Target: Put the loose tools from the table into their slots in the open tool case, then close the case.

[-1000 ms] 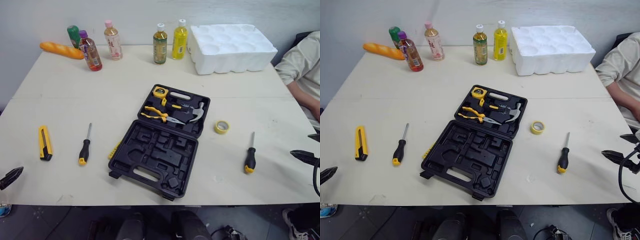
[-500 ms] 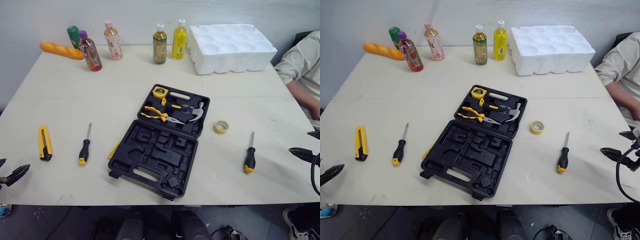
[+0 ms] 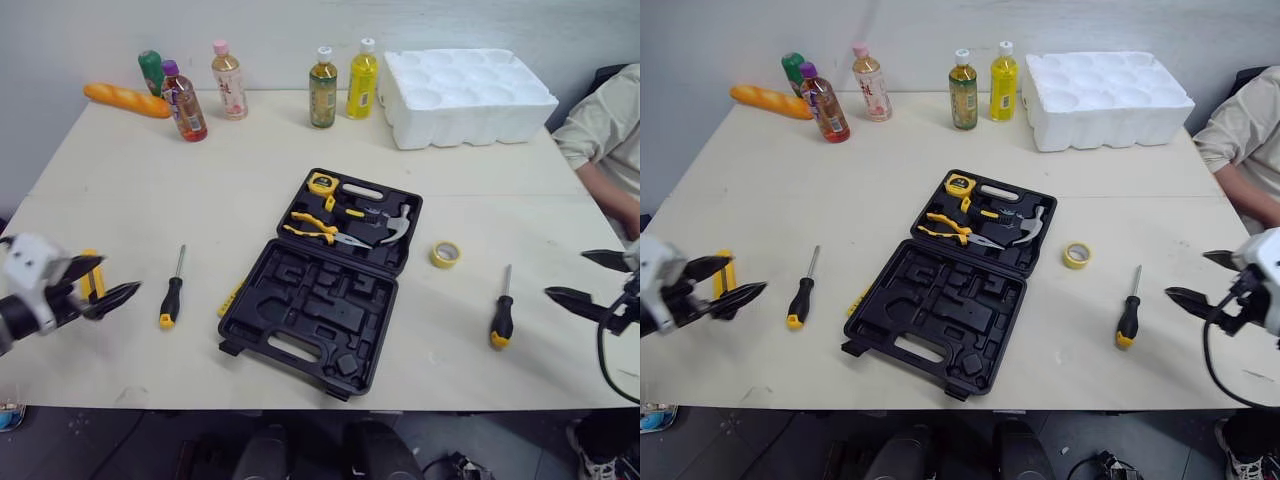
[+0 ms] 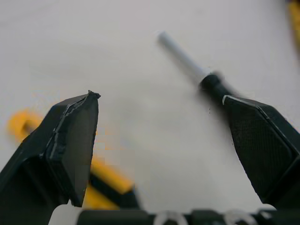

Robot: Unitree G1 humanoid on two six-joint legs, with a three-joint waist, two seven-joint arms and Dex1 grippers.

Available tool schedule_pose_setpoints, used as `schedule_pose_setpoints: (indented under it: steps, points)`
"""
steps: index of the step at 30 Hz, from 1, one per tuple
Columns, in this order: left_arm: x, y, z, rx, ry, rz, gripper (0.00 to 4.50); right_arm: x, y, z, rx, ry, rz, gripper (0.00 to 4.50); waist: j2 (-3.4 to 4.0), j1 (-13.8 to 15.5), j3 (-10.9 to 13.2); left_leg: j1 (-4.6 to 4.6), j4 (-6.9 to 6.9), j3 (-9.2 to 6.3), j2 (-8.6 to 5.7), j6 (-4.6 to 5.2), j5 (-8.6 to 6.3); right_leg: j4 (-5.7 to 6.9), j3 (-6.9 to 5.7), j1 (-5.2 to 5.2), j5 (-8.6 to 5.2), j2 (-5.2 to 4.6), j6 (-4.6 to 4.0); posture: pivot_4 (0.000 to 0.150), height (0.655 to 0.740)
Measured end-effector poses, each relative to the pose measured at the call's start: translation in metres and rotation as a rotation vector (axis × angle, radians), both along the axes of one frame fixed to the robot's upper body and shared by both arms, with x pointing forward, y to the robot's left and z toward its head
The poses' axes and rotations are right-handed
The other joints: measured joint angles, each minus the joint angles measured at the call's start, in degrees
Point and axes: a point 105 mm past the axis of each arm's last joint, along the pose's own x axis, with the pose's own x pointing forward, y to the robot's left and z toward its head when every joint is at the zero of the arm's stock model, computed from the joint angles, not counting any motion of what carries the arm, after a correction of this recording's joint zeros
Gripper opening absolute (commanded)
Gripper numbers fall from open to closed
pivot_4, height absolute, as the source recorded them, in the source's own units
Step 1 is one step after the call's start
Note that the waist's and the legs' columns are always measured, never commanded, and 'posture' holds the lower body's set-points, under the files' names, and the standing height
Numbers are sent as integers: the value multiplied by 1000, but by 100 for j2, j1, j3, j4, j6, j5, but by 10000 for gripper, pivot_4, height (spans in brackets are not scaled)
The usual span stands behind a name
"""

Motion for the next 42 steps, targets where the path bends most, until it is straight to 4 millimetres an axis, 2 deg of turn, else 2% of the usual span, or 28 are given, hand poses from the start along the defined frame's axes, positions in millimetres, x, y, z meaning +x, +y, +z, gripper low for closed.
schedule_pose_setpoints:
  steps: [4, 7, 9, 12, 15, 17, 19, 21, 27, 31, 34, 38, 42]
  points:
    - [31, -40, 16, 46, -27, -123, 44695, 1, 41, -1, 44, -9, 66, 45000, -2, -6, -1, -2, 8, 1, 0, -23, 13, 9, 2, -1, 1, 8, 2, 1500, 7400]
    - [52, -66, 21, 50, -36, -189, 36018, 2, 67, -8, 68, 5, 107, 45000, -4, -10, -2, -2, 10, 2, 0, -35, 20, 24, 3, -1, 1, 13, 3, 1500, 7400]
    - [67, -82, 16, 49, -16, -216, 26955, 3, 83, -17, 91, 27, 126, 45000, -6, 3, -3, -8, 17, 1, 0, -35, 21, 28, 2, -4, 1, 16, 4, 1500, 7400]
    - [82, -97, 0, 79, 34, -252, 13129, 6, 94, -29, 104, 62, 118, 36522, -7, -3, -3, -12, 24, 2, 0, -37, 25, 31, 3, -5, 1, 16, 4, 1500, 7400]
    - [97, -110, -9, 91, 58, -273, 0, 8, 103, -41, 95, 88, 111, 21436, -10, 8, -2, -21, 37, 0, 0, -37, 26, 34, 1, -11, 2, 17, 5, 1500, 7400]
    - [106, -118, -9, 99, 56, -285, 0, 10, 110, -46, 88, 97, 117, 9878, -11, 9, -2, -26, 47, -1, 0, -36, 26, 37, 0, -12, 2, 17, 5, 1500, 7400]
    - [114, -128, -10, 100, 51, -303, 0, 15, 117, -49, 84, 91, 119, 391, -13, 6, -3, -27, 53, -2, 0, -35, 26, 38, 0, -12, 2, 17, 6, 1500, 7400]
    - [120, -140, -12, 100, 51, -328, 0, 20, 123, -52, 79, 90, 124, 391, -13, 5, -3, -28, 57, -1, 0, -35, 26, 41, 0, -12, 2, 17, 7, 1500, 7400]
    - [129, -160, -25, 85, 77, -364, 0, 32, 137, -63, 71, 115, 148, 391, -15, 3, -3, -40, 66, -1, 0, -36, 26, 48, 0, -27, 2, 18, 7, 1500, 7400]
    - [130, -164, -23, 97, 66, -386, 0, 37, 147, -65, 59, 117, 177, 391, -22, 18, -8, -117, 104, -2, -1, -39, 28, 88, 0, -100, 3, 17, 8, 1500, 7400]
    - [130, -167, -26, 119, 70, -398, 0, 43, 153, -71, 53, 120, 188, 391, -22, 37, -8, -123, 110, -2, -4, -40, 28, 95, -1, -106, 3, 15, 9, 1500, 7400]
    - [126, -172, -26, 120, 76, -426, 0, 53, 156, -69, 48, 104, 185, 391, -22, 108, -8, -124, 109, 0, -6, -40, 28, 95, 1, -109, 3, 14, 9, 1500, 7400]
    - [110, -180, -25, 126, 76, -502, 0, 60, 149, -67, 27, 111, 173, 391, -22, 139, -8, -127, 107, -2, -5, -40, 28, 94, 1, -112, 3, 14, 8, 1500, 7400]
